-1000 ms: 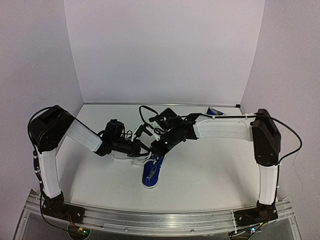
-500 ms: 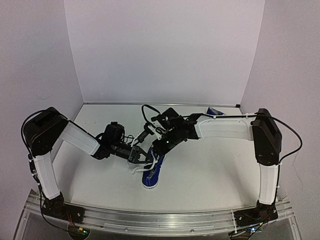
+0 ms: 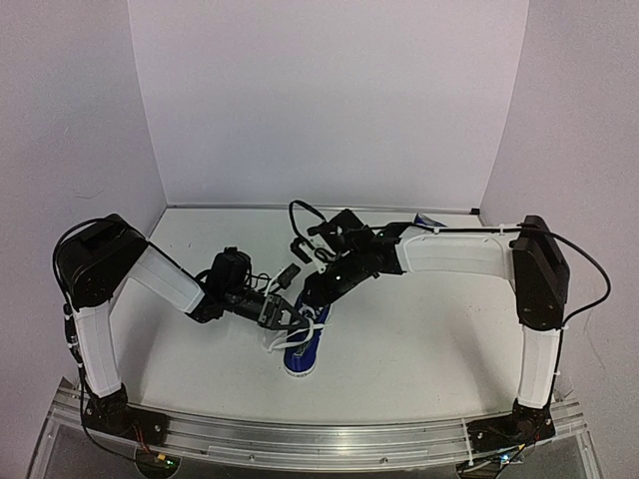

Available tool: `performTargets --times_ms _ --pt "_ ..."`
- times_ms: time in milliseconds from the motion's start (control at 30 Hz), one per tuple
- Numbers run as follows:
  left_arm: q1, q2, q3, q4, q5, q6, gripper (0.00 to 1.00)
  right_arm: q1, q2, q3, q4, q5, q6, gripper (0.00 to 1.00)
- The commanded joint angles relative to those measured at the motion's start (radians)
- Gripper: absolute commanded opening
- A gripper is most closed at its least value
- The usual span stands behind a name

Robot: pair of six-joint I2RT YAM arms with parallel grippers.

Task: Tie the shoes

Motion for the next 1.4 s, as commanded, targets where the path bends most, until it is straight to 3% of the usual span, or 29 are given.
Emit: performTargets --times_ms 0,133,267,500,767,933,1133,1300,1367 --pt "0.000 0.022 0.044 0.065 -0.017 -0.021 0.00 -0.059 -0.137 -0.067 0.027 -0.073 0.051 0.33" --pt "0.000 0.023 0.049 0.064 -0.015 -0.020 0.00 -0.087 -0.223 -0.160 0.041 -0.144 0.021 0.43" --pt "0.000 0.025 0.054 0.060 -0.010 -0.021 0.00 -0.092 -0.247 -0.227 0.045 -0.233 -0.058 0.45" --pt "0.000 0.030 0.062 0.059 0.000 -0.024 0.00 -0.087 -0.189 -0.238 0.058 -0.335 -0.178 0.51" --pt "0.000 0.032 0.060 0.072 0.012 -0.030 0.00 -0.085 -0.099 -0.209 0.067 -0.330 -0.219 0.51" --pt "0.000 0.032 0.063 0.072 0.009 -0.031 0.00 -0.078 -0.069 -0.206 0.071 -0.368 -0.238 0.44" --pt "0.001 0.038 0.070 0.062 0.007 -0.031 0.00 -0.069 -0.074 -0.213 0.072 -0.384 -0.244 0.16" --pt "0.001 0.042 0.082 0.056 0.006 -0.035 0.00 -0.063 -0.081 -0.214 0.072 -0.390 -0.243 0.00" --pt "0.003 0.032 0.080 0.047 -0.011 -0.037 0.07 -0.063 -0.089 -0.220 0.072 -0.387 -0.236 0.00"
